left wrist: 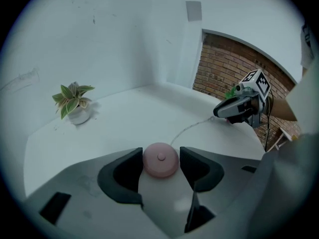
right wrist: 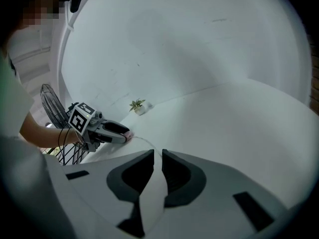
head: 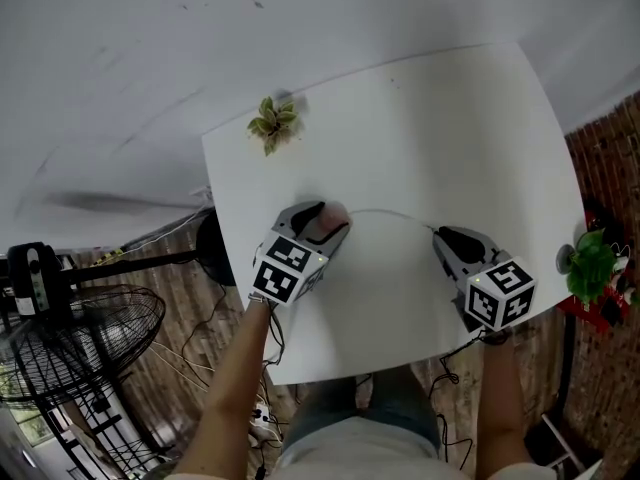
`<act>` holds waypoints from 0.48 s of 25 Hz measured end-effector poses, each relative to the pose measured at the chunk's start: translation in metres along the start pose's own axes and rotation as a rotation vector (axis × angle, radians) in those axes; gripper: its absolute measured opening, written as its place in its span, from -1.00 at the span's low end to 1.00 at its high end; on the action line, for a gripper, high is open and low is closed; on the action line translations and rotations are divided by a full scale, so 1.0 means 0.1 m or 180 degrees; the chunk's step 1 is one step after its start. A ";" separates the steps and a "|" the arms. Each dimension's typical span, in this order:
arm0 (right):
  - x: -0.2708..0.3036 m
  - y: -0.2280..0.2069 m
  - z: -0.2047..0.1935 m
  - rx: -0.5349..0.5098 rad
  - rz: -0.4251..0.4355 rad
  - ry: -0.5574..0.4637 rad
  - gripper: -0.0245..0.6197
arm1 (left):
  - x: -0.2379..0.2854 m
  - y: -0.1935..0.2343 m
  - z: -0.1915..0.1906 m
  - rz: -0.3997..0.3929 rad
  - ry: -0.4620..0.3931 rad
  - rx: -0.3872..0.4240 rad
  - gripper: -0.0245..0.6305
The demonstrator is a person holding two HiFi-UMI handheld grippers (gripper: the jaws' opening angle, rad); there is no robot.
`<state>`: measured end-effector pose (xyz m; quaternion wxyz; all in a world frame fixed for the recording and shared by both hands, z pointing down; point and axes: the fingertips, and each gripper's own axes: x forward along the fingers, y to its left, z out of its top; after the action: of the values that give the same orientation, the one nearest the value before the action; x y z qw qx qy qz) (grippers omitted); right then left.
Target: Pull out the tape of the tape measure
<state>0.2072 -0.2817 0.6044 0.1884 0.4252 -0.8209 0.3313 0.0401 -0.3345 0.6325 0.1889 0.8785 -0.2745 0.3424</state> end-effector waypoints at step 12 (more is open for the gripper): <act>-0.19 0.04 0.19 -0.0018 -0.0158 -0.0171 -0.67 | -0.28 0.01 0.11 0.0066 -0.0280 -0.0233 -0.19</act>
<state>0.2148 -0.2823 0.5782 0.1756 0.4537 -0.8159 0.3126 0.0285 -0.3312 0.6052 0.2051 0.8823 -0.3039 0.2950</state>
